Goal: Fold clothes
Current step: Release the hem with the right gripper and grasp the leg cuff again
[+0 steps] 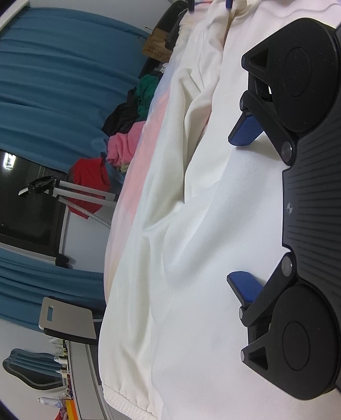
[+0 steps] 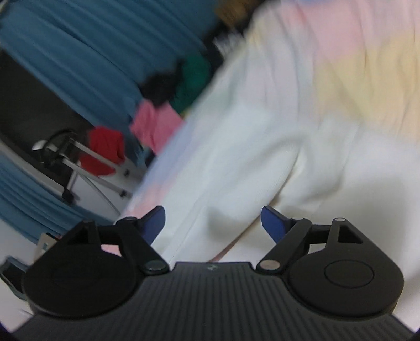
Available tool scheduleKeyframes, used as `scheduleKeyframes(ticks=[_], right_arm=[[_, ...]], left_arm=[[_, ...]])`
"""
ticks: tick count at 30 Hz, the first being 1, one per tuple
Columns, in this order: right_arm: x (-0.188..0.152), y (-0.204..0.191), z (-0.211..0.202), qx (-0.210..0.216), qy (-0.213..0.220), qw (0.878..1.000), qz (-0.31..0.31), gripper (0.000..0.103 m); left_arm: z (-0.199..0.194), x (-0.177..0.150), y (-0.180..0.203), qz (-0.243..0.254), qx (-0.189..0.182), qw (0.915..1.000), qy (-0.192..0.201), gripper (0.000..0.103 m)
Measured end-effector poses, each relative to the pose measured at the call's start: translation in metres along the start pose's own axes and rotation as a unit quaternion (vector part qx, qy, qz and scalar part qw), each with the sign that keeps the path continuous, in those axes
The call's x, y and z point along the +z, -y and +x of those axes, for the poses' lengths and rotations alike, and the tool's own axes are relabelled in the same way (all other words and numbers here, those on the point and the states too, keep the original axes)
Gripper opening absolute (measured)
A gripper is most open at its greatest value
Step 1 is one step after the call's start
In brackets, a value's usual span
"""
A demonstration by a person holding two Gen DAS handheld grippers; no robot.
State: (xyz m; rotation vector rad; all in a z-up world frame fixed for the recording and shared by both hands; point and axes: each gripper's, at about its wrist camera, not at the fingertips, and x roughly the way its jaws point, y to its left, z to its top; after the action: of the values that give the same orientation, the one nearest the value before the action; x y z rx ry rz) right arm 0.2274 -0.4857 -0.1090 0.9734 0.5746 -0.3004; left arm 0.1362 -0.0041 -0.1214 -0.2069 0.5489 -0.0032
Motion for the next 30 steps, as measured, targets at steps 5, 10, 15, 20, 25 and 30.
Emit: scheduleKeyframes(ticks=[5, 10, 15, 20, 25, 30], right_arm=[[0.025, 0.000, 0.057, -0.113, 0.017, 0.992, 0.056, 0.074], [0.048, -0.043, 0.075, -0.194, 0.033, 0.980, -0.036, 0.013], [0.061, -0.106, 0.030, -0.044, 0.145, 0.974, -0.169, 0.012], [0.051, -0.054, 0.015, -0.016, 0.168, 0.969, -0.178, 0.012], [0.036, 0.033, 0.046, -0.082, 0.088, 0.985, -0.124, 0.013], [0.023, 0.053, 0.046, -0.055, 0.098, 0.987, -0.111, 0.018]], left_arm=[[0.004, -0.001, -0.002, -0.004, -0.004, 1.0000, -0.002, 0.103], [0.009, -0.002, -0.004, -0.010, -0.010, 0.9999, -0.005, 0.103], [0.008, -0.002, -0.006, -0.012, -0.014, 0.9998, -0.004, 0.103], [0.006, -0.002, -0.006, -0.013, -0.014, 0.9998, -0.002, 0.103], [0.002, -0.005, -0.005, -0.002, -0.011, 0.9999, 0.001, 0.103], [-0.003, -0.004, -0.002, 0.013, -0.002, 0.9999, 0.006, 0.103]])
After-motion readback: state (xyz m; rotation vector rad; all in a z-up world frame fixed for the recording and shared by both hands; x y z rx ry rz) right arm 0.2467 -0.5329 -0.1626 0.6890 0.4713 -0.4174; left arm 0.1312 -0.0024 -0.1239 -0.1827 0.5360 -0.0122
